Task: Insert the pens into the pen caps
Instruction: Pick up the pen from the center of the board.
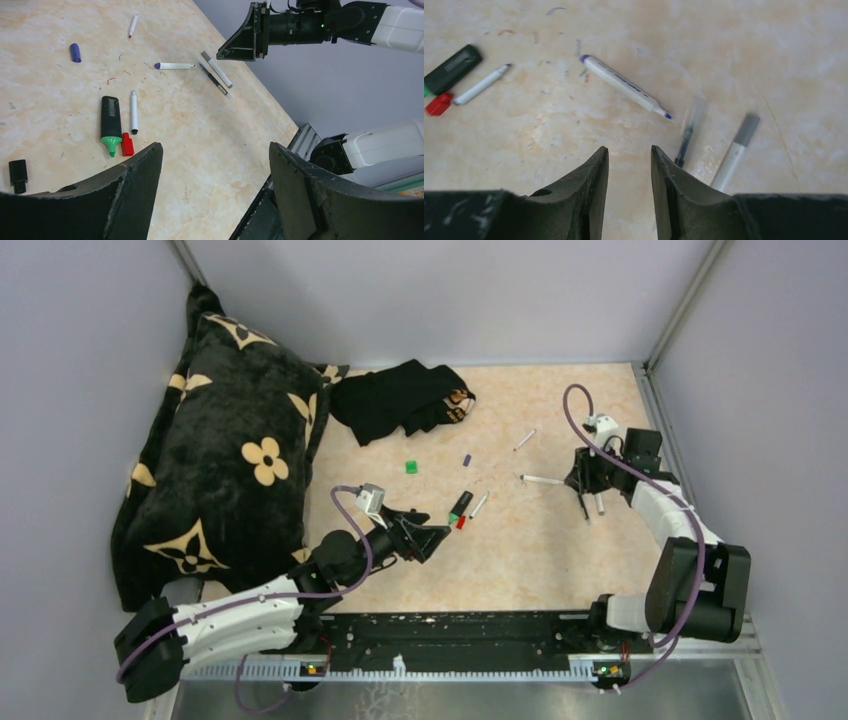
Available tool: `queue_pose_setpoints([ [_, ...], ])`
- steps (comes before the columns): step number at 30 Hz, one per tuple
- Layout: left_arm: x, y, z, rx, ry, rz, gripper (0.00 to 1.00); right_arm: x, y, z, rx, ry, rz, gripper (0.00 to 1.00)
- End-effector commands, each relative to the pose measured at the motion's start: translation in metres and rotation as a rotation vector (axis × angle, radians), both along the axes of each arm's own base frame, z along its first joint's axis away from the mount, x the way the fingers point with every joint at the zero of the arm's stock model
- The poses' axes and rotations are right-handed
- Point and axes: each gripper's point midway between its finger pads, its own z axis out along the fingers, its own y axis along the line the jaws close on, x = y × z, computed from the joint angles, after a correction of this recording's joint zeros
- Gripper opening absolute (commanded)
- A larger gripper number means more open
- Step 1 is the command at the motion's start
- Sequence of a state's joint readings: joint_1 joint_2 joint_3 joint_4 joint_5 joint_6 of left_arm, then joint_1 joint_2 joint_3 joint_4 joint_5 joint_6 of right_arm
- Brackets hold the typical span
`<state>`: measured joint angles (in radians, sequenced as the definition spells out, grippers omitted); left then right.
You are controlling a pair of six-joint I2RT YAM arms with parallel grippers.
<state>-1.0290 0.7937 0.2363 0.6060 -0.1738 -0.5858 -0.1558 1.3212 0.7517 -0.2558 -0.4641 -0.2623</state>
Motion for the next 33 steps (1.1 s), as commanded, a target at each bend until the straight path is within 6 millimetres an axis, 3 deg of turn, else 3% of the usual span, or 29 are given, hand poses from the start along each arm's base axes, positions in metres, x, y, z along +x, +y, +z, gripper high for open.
queue_pose_setpoints([
  [1,-0.002,0.003,-0.009,0.032,0.000,-0.011,0.83,-0.006,0.049,0.055,0.110,-0.195,0.417,0.36],
  [5,-0.003,0.003,-0.012,0.037,0.010,-0.016,0.90,-0.008,0.068,0.067,0.077,-0.301,0.623,0.52],
  [7,-0.002,0.003,-0.013,0.028,0.023,-0.011,0.98,-0.006,0.074,0.064,-0.012,-0.338,0.728,0.59],
  [10,-0.003,0.003,-0.014,0.013,0.027,-0.020,0.98,0.004,0.079,0.055,-0.135,-0.331,0.820,0.62],
  [16,-0.003,0.000,-0.018,0.023,0.052,-0.033,0.98,0.021,0.078,0.023,-0.295,-0.231,1.014,0.62],
  [21,-0.001,0.001,-0.020,0.028,0.060,-0.023,0.98,0.048,0.063,-0.001,-0.373,-0.107,0.953,0.57],
  [27,0.003,0.000,-0.023,0.038,0.069,-0.013,0.98,0.051,0.061,-0.035,-0.452,-0.037,0.927,0.54],
  [33,0.004,-0.004,-0.023,0.037,0.078,-0.018,0.98,0.051,0.049,-0.061,-0.515,0.035,0.910,0.44],
])
